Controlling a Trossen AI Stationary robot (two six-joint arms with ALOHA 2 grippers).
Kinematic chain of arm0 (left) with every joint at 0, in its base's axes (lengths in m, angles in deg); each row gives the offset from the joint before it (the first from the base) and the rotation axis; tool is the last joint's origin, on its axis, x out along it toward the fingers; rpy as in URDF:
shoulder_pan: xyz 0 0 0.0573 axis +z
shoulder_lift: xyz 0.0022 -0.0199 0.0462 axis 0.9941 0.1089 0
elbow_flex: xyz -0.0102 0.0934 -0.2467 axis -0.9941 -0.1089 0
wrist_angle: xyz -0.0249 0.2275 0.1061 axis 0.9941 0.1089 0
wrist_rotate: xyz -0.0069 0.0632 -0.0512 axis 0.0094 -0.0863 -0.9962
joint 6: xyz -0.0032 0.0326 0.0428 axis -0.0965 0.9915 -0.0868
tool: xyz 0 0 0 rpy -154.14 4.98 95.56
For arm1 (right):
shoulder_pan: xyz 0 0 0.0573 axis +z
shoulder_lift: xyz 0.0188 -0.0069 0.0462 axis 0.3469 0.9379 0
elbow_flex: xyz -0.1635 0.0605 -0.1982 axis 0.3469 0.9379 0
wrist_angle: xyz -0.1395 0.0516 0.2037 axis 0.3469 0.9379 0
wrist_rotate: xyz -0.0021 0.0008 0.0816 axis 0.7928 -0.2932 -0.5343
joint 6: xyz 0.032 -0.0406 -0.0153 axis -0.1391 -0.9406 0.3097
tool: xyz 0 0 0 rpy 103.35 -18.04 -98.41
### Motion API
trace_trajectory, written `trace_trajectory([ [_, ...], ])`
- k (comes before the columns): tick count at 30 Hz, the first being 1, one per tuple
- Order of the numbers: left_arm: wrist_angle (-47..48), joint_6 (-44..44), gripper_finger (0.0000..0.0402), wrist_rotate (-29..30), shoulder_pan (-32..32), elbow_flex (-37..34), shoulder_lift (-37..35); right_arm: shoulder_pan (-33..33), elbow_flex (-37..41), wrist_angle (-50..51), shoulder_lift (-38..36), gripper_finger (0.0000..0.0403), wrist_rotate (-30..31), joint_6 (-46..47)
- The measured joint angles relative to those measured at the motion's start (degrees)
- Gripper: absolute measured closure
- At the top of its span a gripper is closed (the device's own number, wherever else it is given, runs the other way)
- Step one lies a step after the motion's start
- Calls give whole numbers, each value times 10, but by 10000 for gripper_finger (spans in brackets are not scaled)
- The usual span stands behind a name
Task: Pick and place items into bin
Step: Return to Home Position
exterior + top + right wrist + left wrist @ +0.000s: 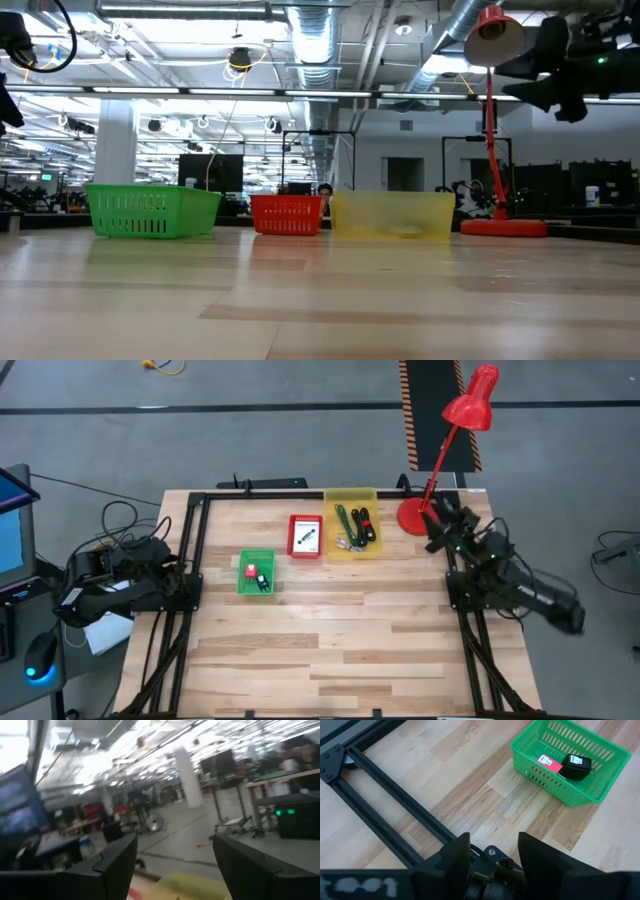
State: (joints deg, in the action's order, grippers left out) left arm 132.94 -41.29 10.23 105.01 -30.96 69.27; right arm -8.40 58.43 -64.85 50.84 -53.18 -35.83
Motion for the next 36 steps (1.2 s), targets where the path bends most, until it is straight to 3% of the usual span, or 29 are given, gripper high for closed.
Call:
trace_trajectory([
  [6,0,0,246,0,0,0,0,199,10,-23,33,148,184,-95],
  [9,0,0,246,0,0,0,0,255,9,-15,31,148,197,-120],
  [13,0,0,246,0,0,0,0,302,9,32,31,148,168,-98],
  [18,0,0,246,0,0,0,0,323,28,78,31,148,175,-29],
  [36,0,0,246,0,-1,0,0,324,47,67,84,148,176,-46],
])
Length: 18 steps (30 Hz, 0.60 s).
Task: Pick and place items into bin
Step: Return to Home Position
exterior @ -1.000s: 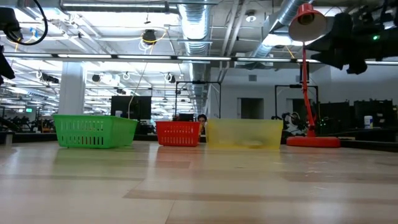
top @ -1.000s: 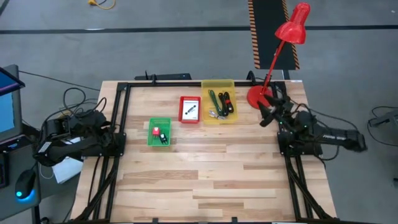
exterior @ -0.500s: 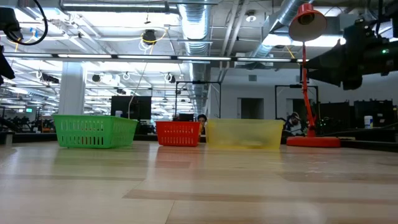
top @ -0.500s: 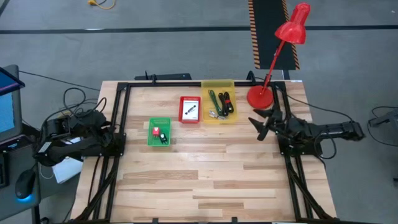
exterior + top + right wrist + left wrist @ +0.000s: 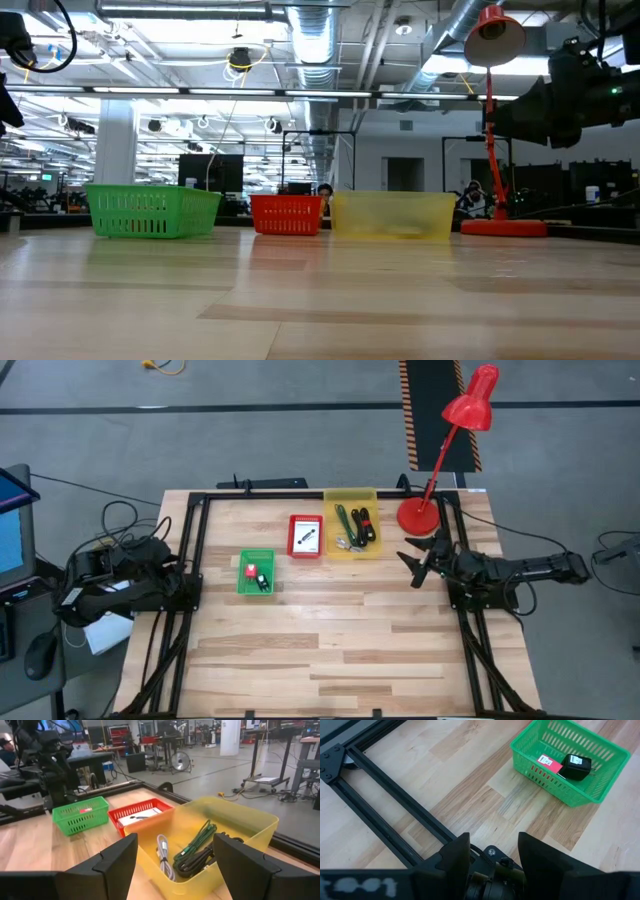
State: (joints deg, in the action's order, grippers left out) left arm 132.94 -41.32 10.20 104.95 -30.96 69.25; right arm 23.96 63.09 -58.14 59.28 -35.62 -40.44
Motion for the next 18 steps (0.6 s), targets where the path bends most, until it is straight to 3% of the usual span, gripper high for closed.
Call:
trace_trajectory([
  [18,0,0,246,0,-13,0,0,0,0,0,0,148,0,0],
])
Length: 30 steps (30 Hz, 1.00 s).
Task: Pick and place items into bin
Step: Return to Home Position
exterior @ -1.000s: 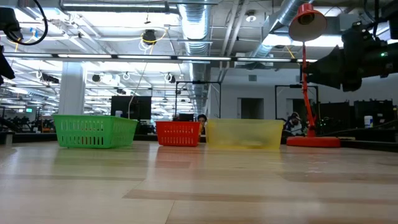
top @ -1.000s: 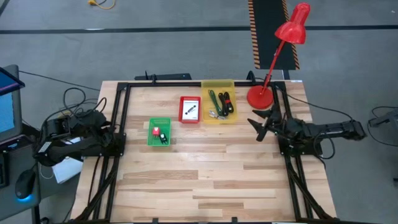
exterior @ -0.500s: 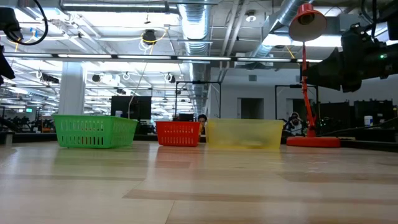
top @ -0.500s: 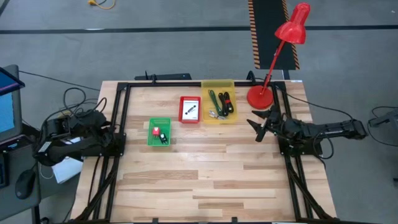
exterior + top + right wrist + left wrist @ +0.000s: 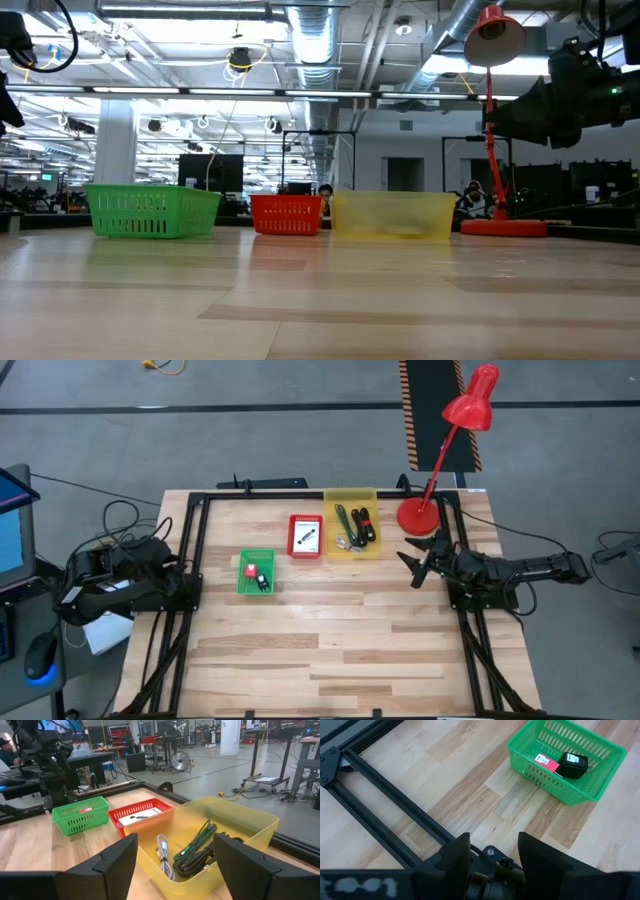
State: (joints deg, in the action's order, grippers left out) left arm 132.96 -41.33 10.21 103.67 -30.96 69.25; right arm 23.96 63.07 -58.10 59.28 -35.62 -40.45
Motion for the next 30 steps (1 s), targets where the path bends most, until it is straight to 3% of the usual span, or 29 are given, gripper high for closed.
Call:
trace_trajectory([
  [8,3,-20,246,5,-2,0,0,0,0,0,0,148,0,0],
  [13,7,-182,244,66,4,17,0,0,0,0,0,148,0,0],
  [17,-4,-275,244,69,4,55,0,0,0,0,0,148,0,0],
  [19,-60,-279,244,83,1,76,0,0,0,0,0,148,0,0],
  [22,-223,-252,244,94,0,82,0,0,0,0,0,148,0,0],
  [25,-415,-157,244,12,0,53,0,0,0,0,0,148,0,0],
  [30,-738,19,244,-238,-13,-55,0,0,0,0,0,148,0,0],
])
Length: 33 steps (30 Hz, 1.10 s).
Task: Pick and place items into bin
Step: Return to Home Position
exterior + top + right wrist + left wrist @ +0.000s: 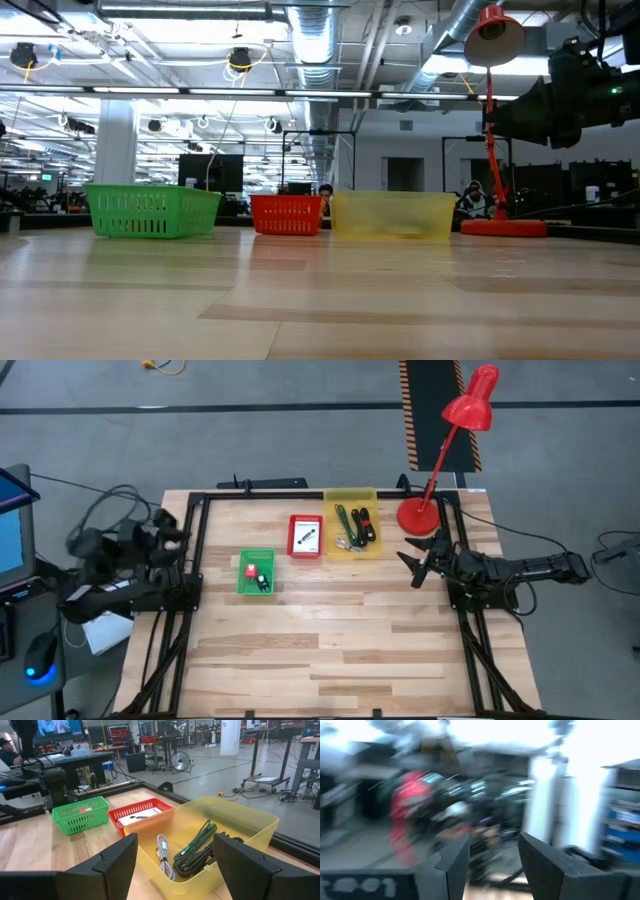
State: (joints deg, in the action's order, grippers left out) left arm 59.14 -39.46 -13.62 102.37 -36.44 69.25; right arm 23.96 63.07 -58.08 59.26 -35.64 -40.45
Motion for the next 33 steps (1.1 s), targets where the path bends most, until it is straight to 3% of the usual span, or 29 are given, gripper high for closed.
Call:
trace_trajectory([
  [2,-104,21,244,-63,-7,-54,0,0,0,0,0,148,0,0],
  [4,-171,20,244,-72,-11,-105,0,0,0,0,0,148,0,0],
  [6,-192,19,244,-30,-11,-148,0,0,0,0,0,148,0,0],
  [10,-192,10,244,109,-11,-219,0,0,0,0,0,148,0,0],
  [12,-206,20,244,130,-11,-250,0,0,0,0,0,148,0,0],
  [18,-323,70,244,54,-11,-344,0,0,0,0,0,148,0,0],
  [24,-321,70,244,99,-39,-351,1,0,0,0,0,148,0,0],
  [29,-303,108,244,102,-56,-352,1,0,0,0,0,148,0,0],
  [33,-295,43,244,103,-59,-352,1,0,0,0,0,148,0,0],
])
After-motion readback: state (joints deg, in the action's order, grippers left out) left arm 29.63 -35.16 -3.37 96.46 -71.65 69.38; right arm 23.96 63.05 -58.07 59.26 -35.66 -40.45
